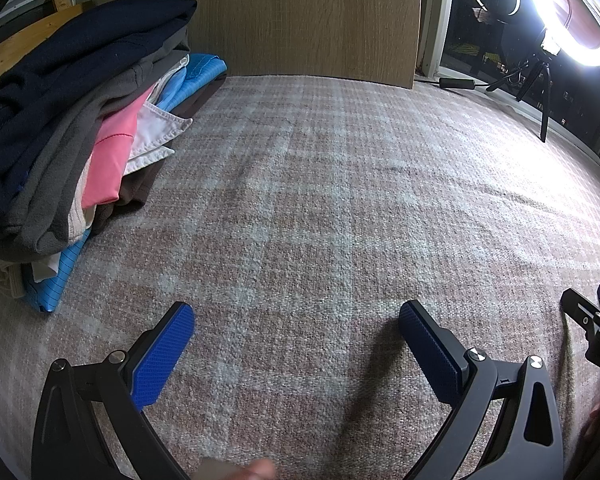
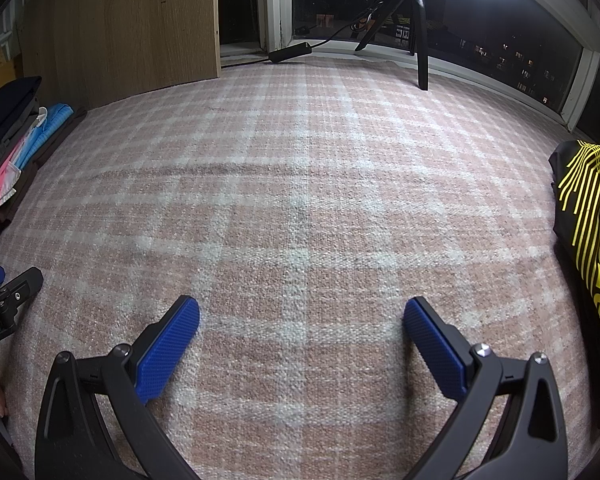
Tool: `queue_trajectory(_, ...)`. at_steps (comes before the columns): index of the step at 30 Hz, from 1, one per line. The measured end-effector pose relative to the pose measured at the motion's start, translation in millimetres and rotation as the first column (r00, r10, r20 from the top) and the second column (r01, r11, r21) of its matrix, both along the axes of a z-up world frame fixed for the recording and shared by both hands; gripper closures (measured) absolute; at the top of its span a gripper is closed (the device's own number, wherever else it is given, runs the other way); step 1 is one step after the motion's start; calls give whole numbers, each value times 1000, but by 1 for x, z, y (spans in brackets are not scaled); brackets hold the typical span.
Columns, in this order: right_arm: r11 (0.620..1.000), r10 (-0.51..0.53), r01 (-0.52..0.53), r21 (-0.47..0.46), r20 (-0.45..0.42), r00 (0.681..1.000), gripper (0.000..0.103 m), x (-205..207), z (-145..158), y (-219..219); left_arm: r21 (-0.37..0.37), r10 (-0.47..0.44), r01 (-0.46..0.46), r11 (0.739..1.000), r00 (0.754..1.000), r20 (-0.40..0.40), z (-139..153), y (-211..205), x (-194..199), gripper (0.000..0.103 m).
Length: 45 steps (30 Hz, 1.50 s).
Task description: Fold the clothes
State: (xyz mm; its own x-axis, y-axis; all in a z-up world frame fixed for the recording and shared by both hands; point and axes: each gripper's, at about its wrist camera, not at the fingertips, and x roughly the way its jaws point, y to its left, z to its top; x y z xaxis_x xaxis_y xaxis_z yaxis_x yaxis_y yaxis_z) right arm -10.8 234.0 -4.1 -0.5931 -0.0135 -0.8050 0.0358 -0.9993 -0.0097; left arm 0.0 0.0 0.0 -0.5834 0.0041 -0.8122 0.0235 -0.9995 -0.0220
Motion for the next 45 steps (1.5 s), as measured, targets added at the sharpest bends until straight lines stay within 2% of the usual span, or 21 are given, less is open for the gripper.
queue_trajectory(19,1000,-11,11,-13,21,1000,0,-1,2,1,-1,-6,6,1000,1000,2,-1,-1,1,0)
queue_trajectory(22,999,-44,44,-17,40,998,0,0,7,6,0,-30,30,1000,999,29,1,1,-1,1)
queue_trajectory(26,992,-89,94,-80,68,994,0,14,16,24,27,-78,76,997,992,98,7,3,-1,1)
queue_trajectory(29,991,-131,132,-35,29,991,0,29,36,36,69,-84,78,995,992,92,21,-3,2,1)
queue_trajectory(33,982,-190,190,-12,-26,981,0,56,69,59,32,-77,76,997,997,29,55,-1,14,1)
queue_trajectory(40,958,-284,286,4,-105,953,0,101,125,97,50,-143,148,988,985,-96,119,16,38,1)
queue_trajectory(45,933,-349,359,39,-163,923,0,124,144,134,108,-214,228,968,969,-123,144,34,51,1)
